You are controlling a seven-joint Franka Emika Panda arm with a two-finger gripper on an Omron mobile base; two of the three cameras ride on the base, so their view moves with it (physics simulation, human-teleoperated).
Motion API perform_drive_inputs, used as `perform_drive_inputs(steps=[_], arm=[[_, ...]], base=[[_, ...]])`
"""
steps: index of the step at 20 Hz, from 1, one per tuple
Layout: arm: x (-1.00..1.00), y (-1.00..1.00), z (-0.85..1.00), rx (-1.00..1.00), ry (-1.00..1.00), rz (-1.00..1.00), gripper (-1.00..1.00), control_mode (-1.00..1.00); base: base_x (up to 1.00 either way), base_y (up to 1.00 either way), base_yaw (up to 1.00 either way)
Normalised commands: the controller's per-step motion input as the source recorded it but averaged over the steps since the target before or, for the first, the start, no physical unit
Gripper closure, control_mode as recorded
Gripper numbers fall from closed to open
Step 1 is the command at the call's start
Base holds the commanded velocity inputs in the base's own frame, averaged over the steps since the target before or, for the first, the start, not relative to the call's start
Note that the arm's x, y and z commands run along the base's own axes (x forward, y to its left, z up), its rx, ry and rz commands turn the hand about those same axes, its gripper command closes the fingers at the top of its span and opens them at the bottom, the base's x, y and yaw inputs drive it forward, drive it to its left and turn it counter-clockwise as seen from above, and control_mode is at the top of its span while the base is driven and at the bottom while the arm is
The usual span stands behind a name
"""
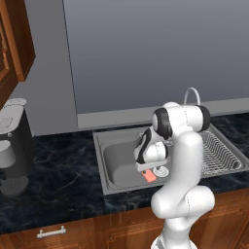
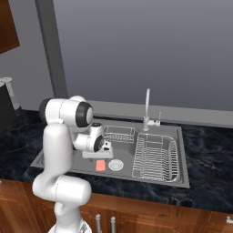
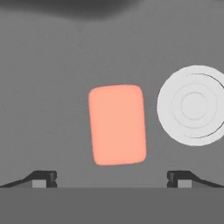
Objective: Pick up the bar soap and bar soap from the sink, and place them back in the cabinet, and close the cabinet doors.
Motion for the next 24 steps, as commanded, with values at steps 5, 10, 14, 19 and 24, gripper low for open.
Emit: perform_drive_inputs(steps=[5,10,14,19,24], arm=[[0.23,0.00,-0.19,0.00,0.03,0.01,-1.00,-1.00],[0.11,0.00,-0.16,0.00,0.06,0.00,-1.00,-1.00],[0.00,0.00,-0.12,0.00,0.07,0.00,-1.00,-1.00],[0.03,0.00,-0.10,0.00,0.05,0.00,-1.00,-1.00],[0.05,0.00,-0.16,0.00,0.07,0.00,-1.00,-1.00]], base=[[0.00,0.00,0.00],[0.00,0.00,0.00],[0.00,0.00,0.00],[0.00,0.00,0.00],[0.00,0.00,0.00]])
